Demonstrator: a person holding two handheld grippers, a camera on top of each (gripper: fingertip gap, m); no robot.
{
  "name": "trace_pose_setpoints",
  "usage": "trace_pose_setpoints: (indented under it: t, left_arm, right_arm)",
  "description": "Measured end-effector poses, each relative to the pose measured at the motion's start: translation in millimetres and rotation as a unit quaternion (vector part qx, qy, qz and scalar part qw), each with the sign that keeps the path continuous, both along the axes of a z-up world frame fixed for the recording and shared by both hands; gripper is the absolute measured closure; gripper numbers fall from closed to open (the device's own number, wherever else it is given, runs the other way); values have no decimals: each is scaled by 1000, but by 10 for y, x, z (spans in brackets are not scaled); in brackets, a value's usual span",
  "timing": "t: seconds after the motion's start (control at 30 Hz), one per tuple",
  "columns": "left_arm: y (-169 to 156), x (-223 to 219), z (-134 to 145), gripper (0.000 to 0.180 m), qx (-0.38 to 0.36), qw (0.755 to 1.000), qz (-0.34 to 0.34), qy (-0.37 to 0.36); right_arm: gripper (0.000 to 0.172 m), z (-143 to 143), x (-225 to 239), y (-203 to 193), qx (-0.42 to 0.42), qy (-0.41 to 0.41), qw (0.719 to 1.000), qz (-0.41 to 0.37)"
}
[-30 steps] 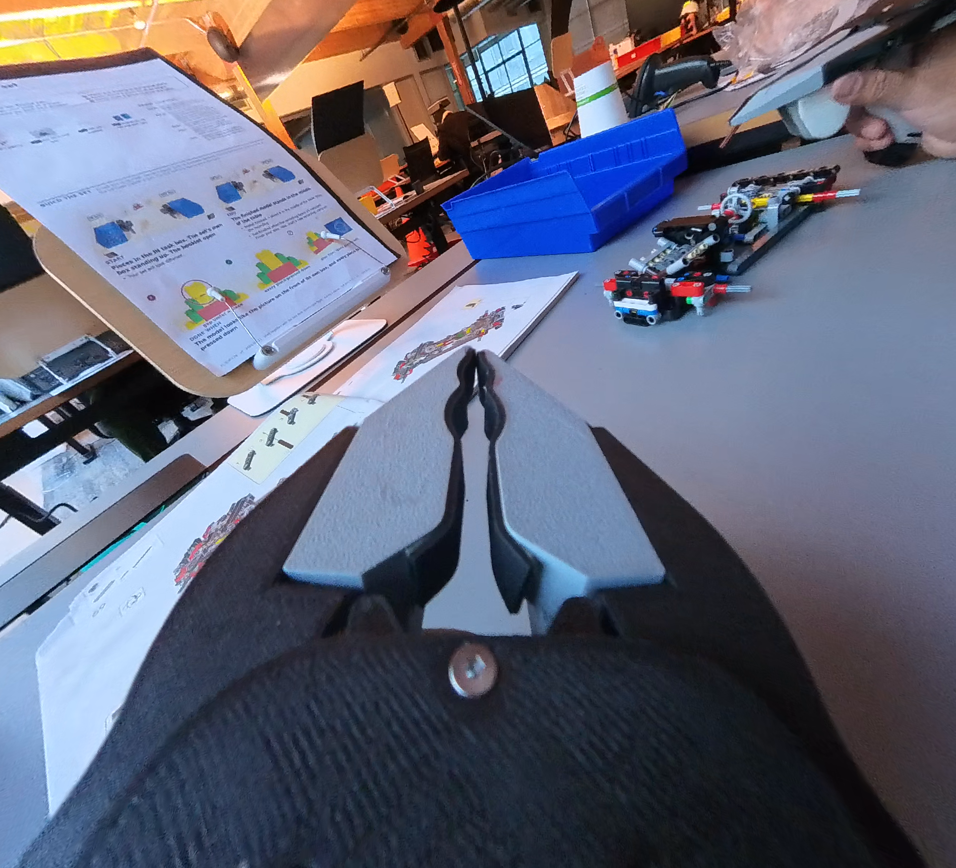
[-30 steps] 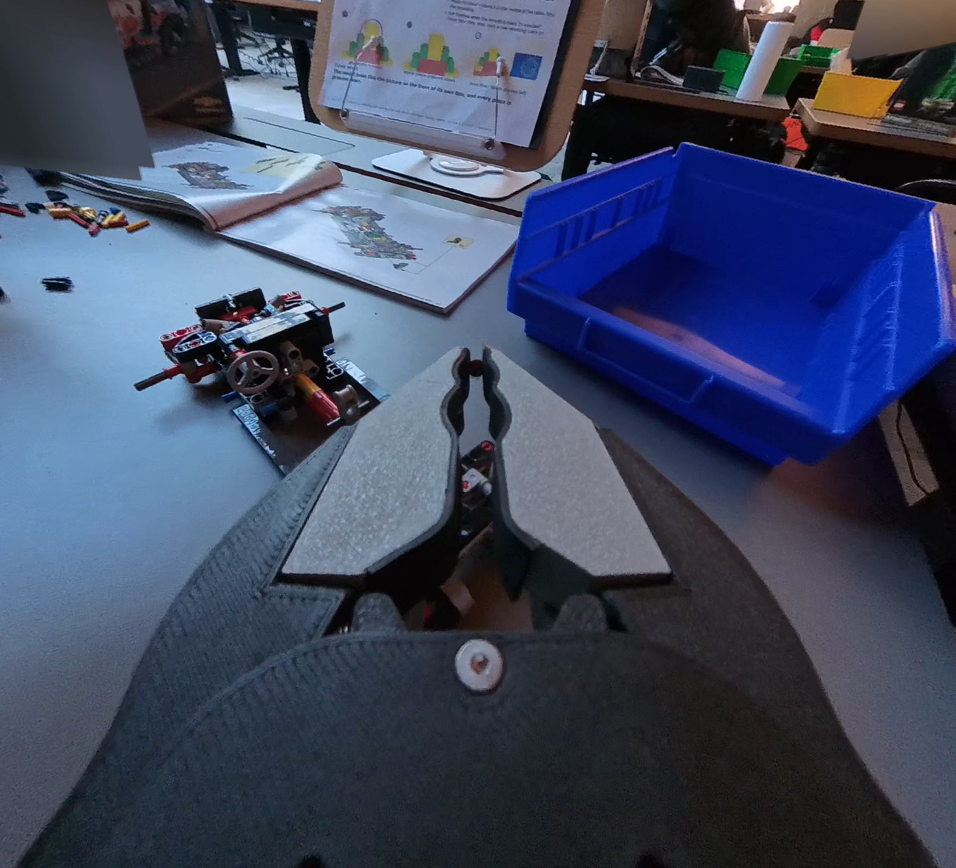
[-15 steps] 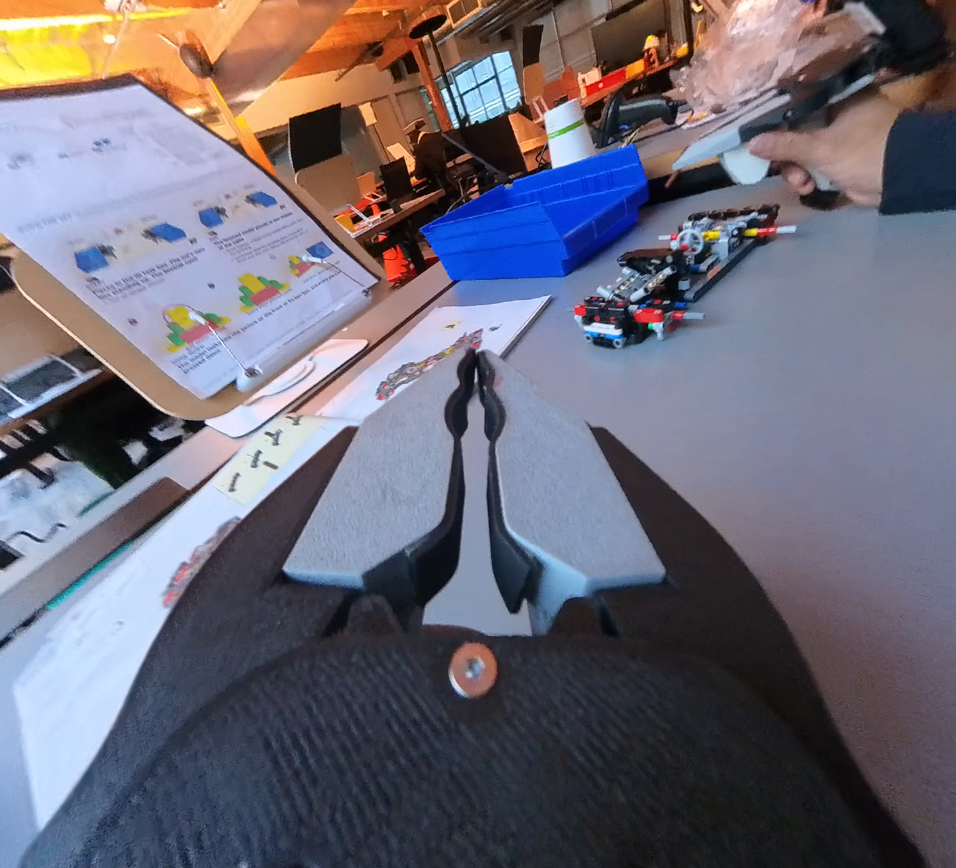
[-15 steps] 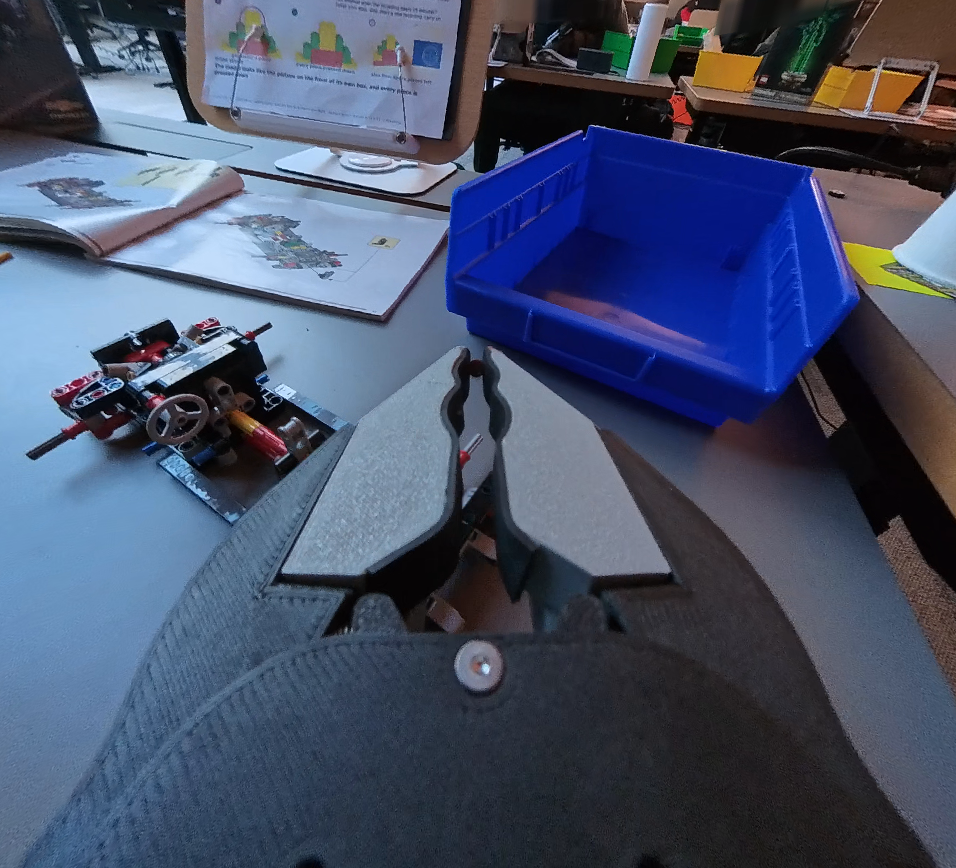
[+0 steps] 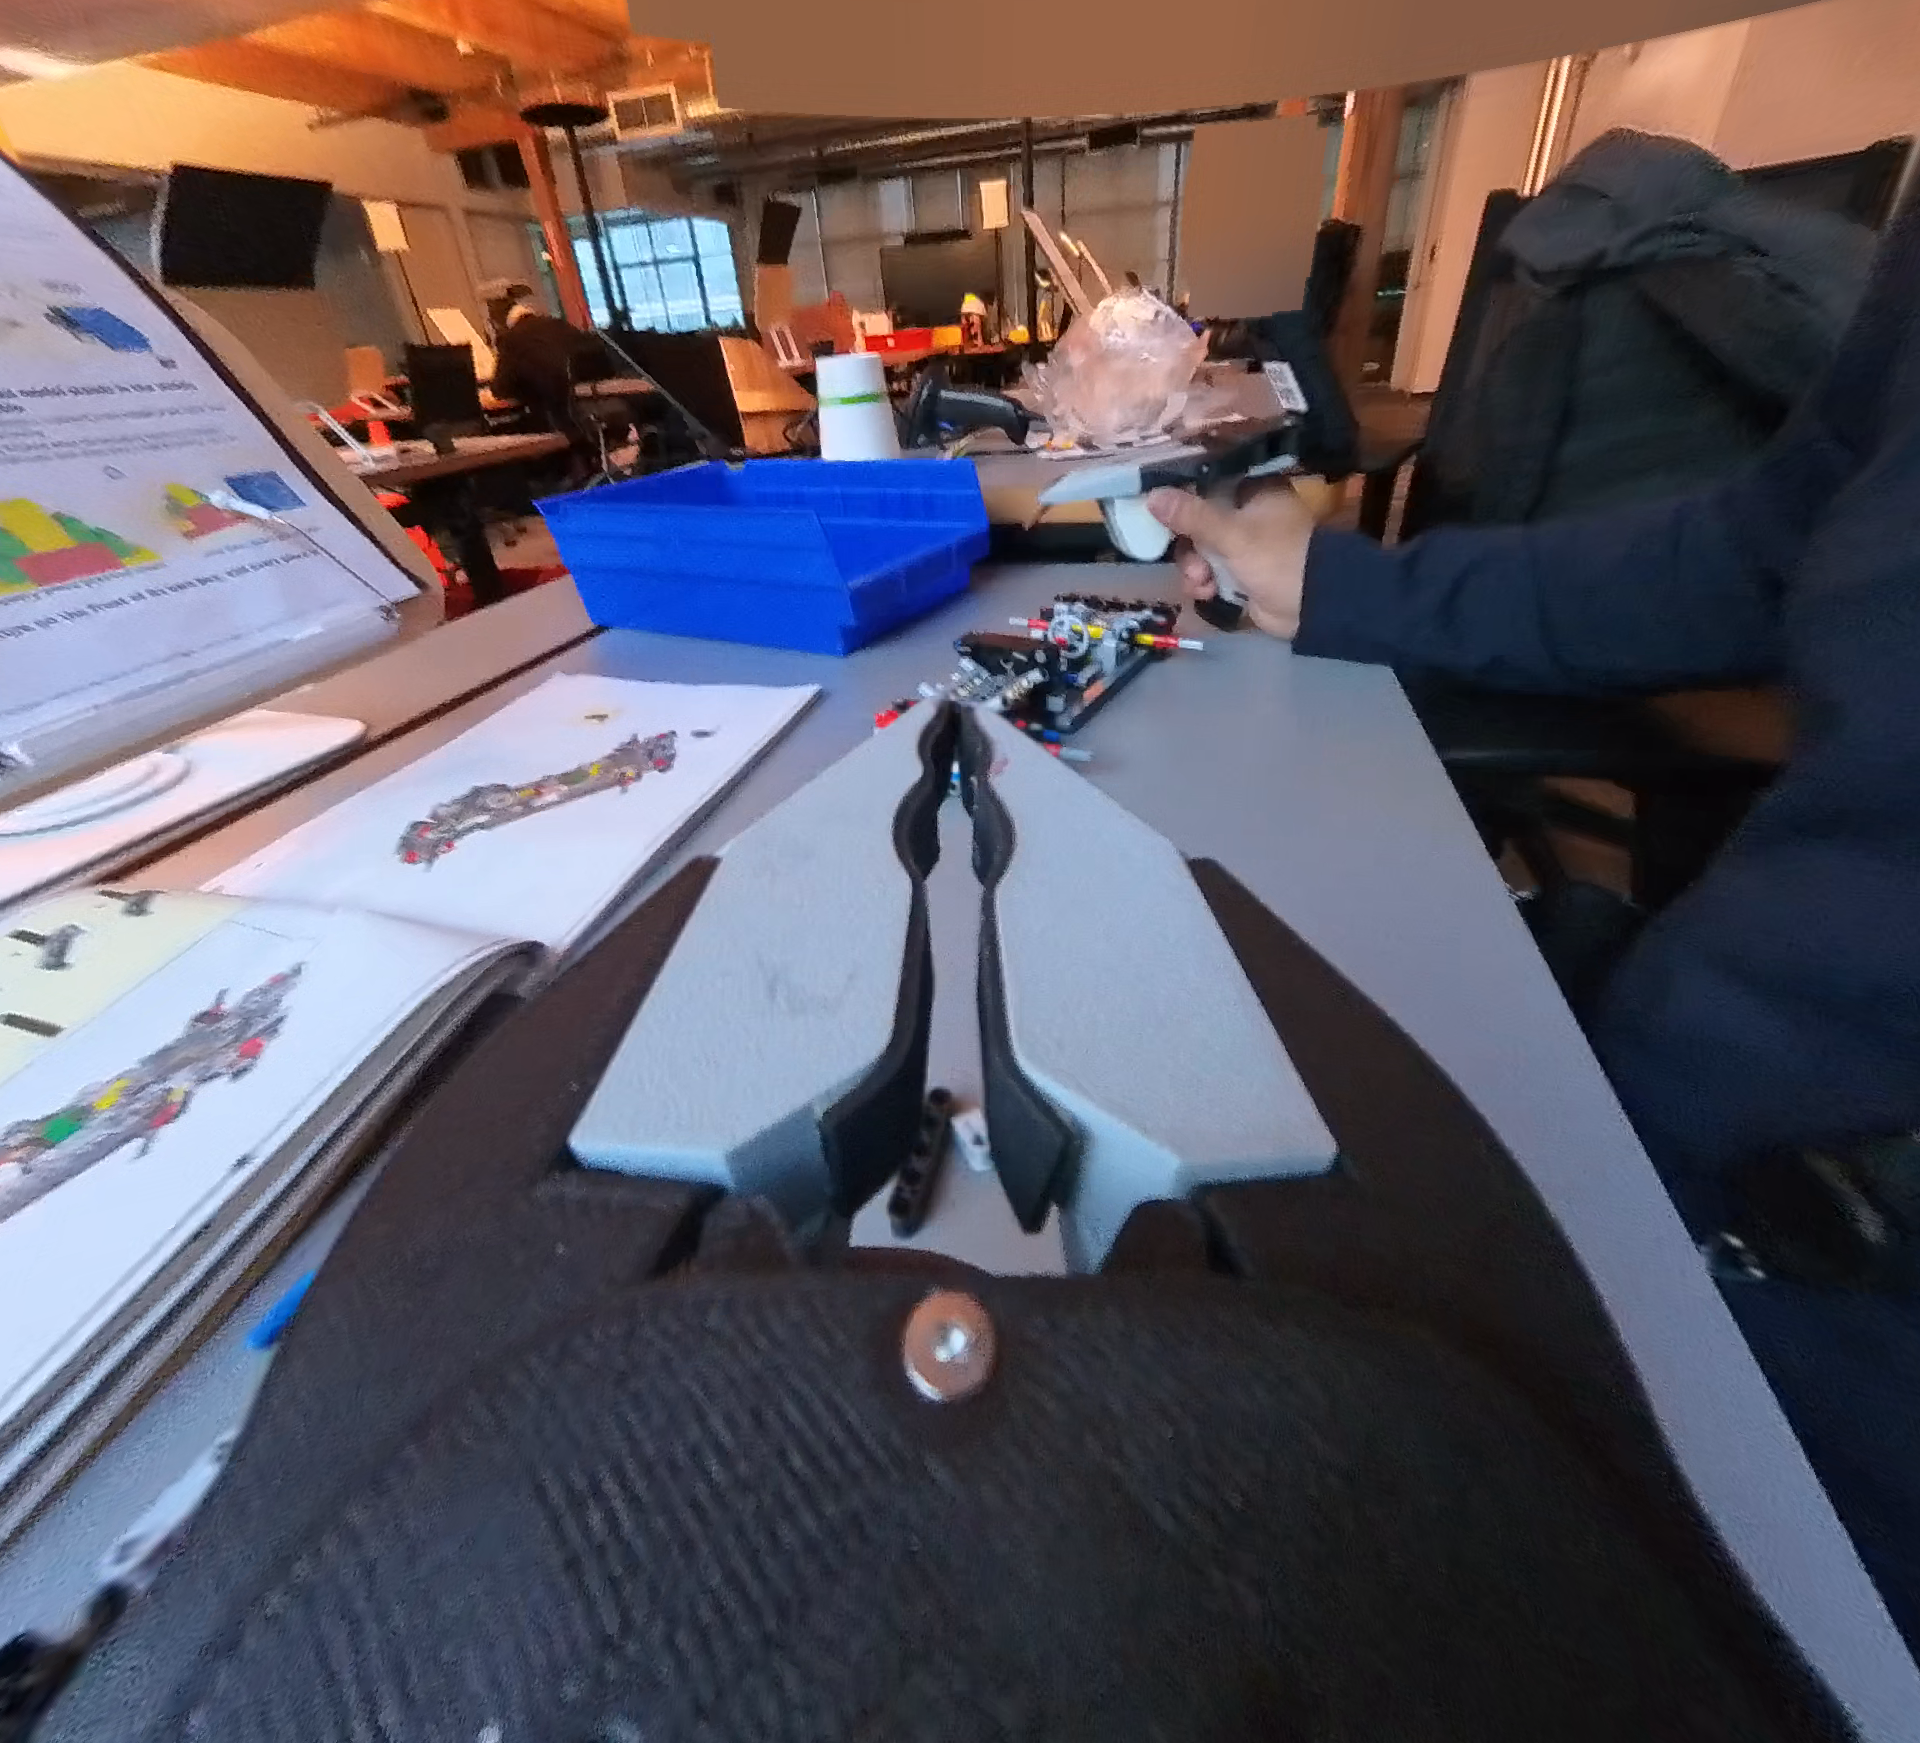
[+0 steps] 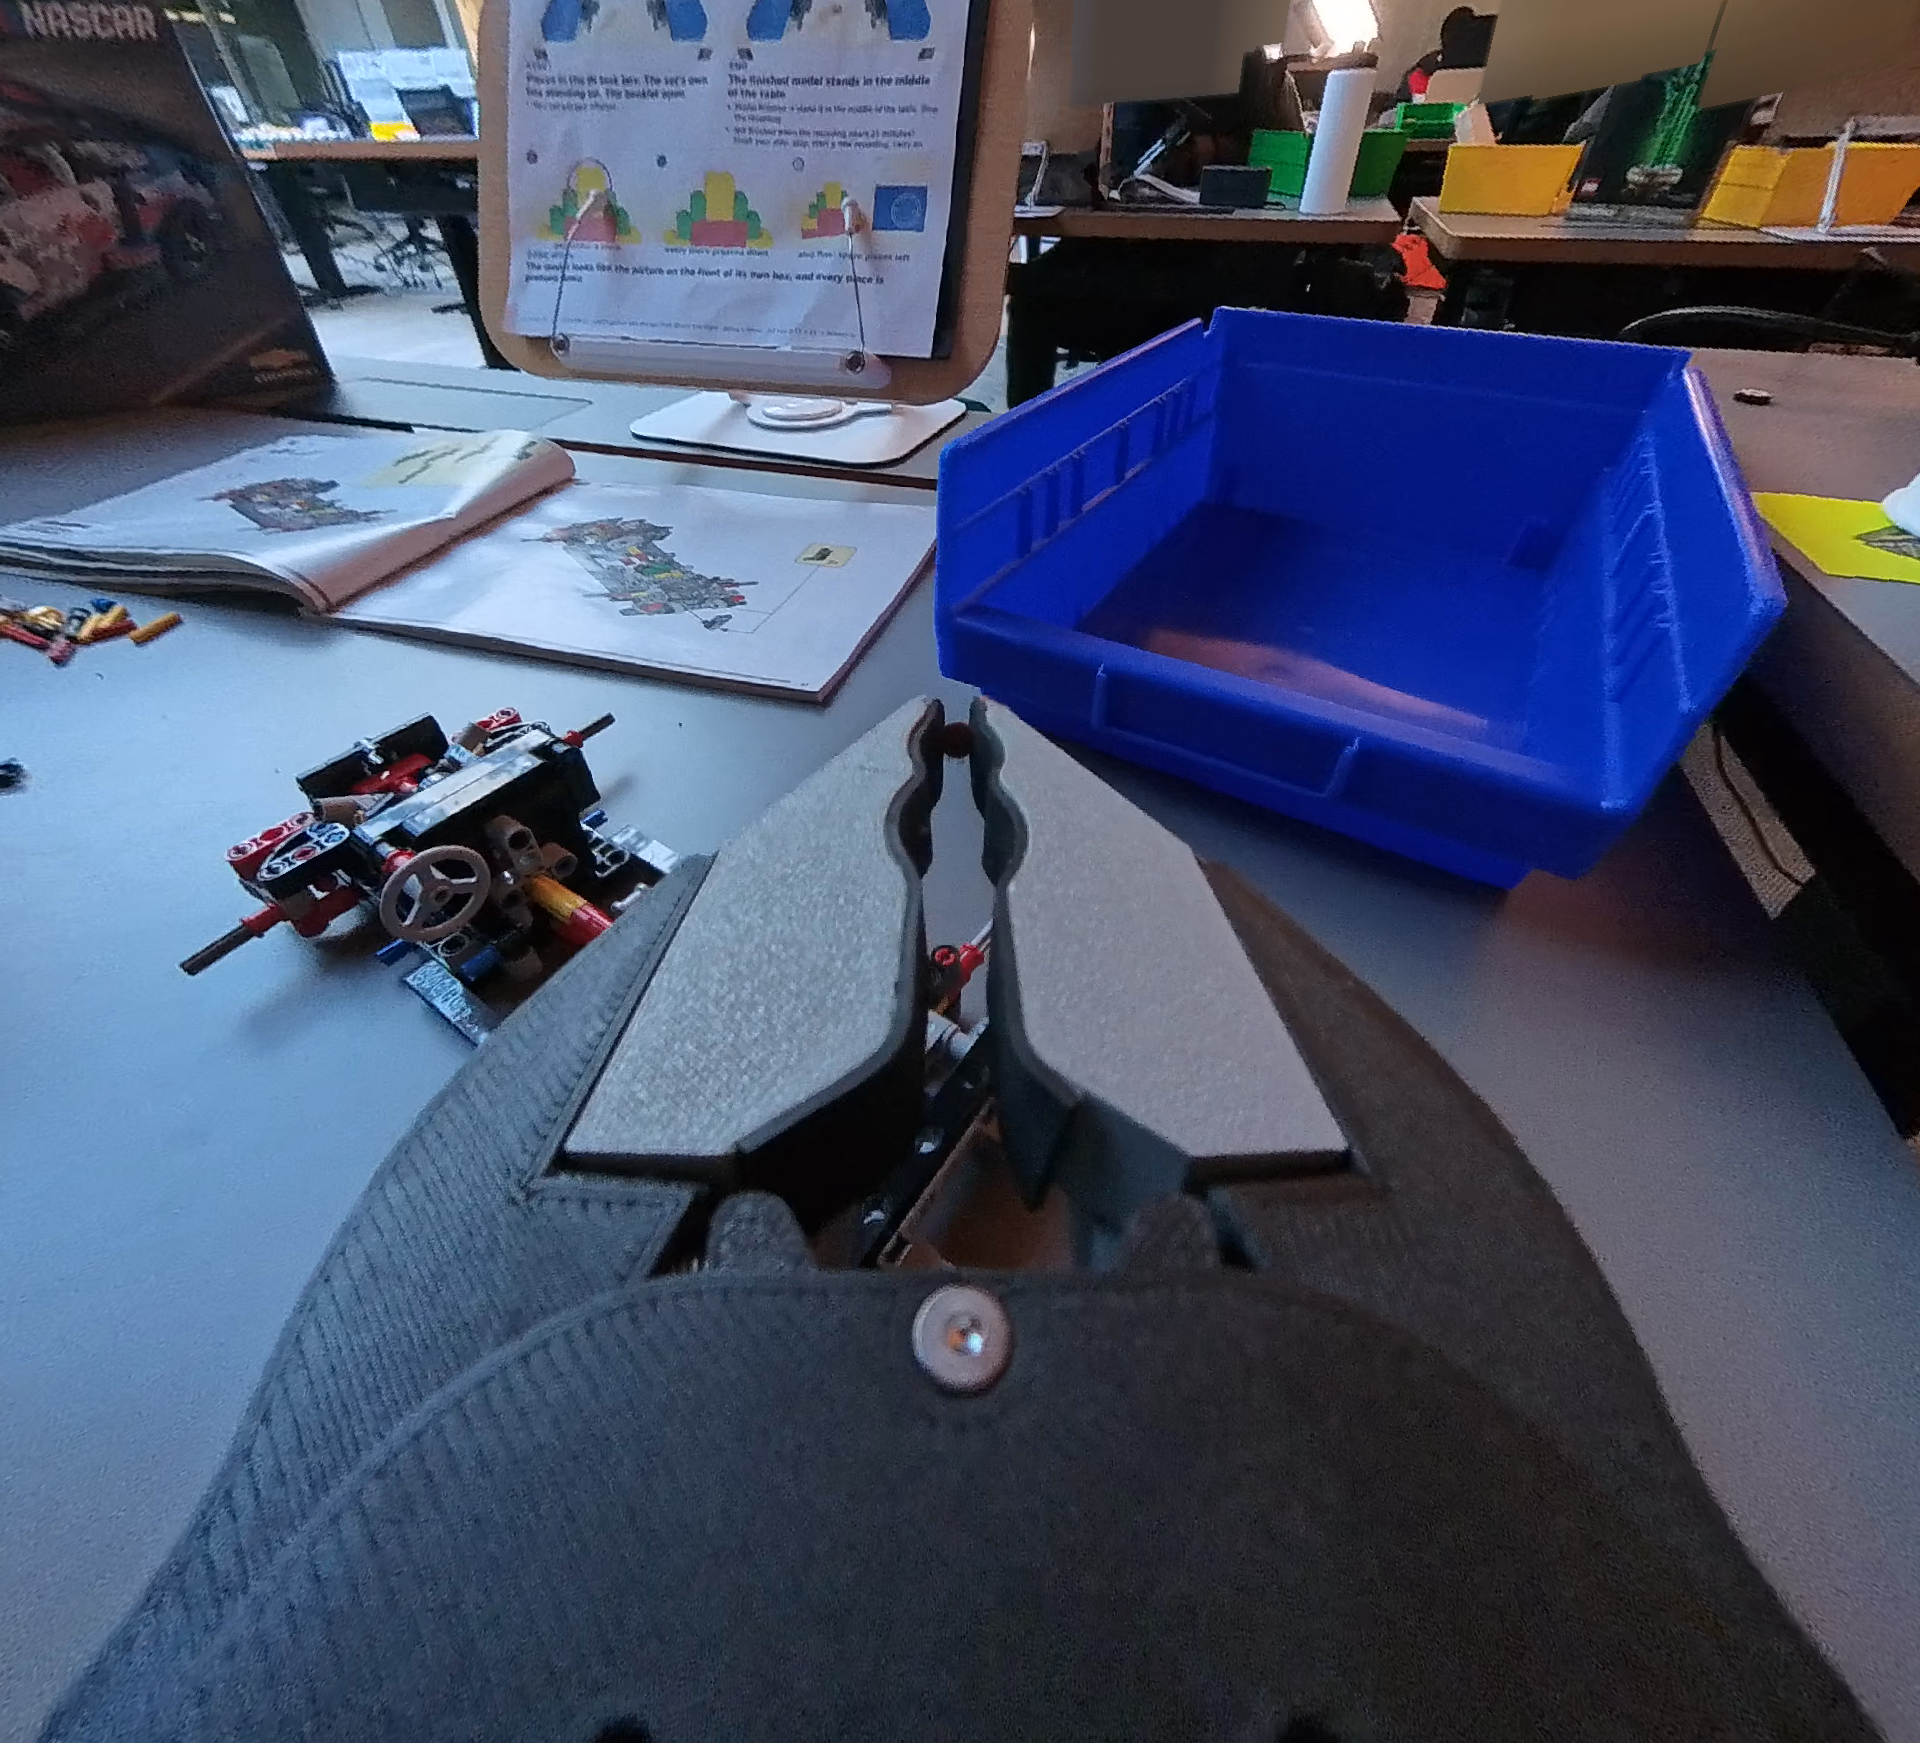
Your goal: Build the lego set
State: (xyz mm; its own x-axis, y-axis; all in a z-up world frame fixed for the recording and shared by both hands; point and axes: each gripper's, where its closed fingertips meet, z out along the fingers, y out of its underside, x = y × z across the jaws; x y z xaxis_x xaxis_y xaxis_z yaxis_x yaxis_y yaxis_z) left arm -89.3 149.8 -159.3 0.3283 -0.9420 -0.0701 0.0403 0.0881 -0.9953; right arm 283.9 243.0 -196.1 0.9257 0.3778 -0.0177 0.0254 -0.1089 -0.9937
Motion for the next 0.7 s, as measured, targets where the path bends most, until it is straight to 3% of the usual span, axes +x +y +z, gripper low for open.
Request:
trace_pose_setpoints:
  t: [0.13,0.23,0.47,0.6,0.7]
  left_arm:
    - [-220,275,-351,180,0,993,-64,98]
    - [-227,272,-243,180,-14,995,-81,57]
    - [83,11,-239,180,-51,997,-32,42]
    - [393,-198,-365,180,-71,993,46,82]
    - [486,-284,-458,180,-108,987,63,102]
  right_arm:
    - [170,25,9,38,3,21,1000,6]
    - [170,39,-19,88,6,24,1000,11]
    - [170,20,-107,147,3,10,1000,20]
    - [171,65,-69,132,15,8,1000,10]
    - [171,202,-87,62,48,-22,999,-5]
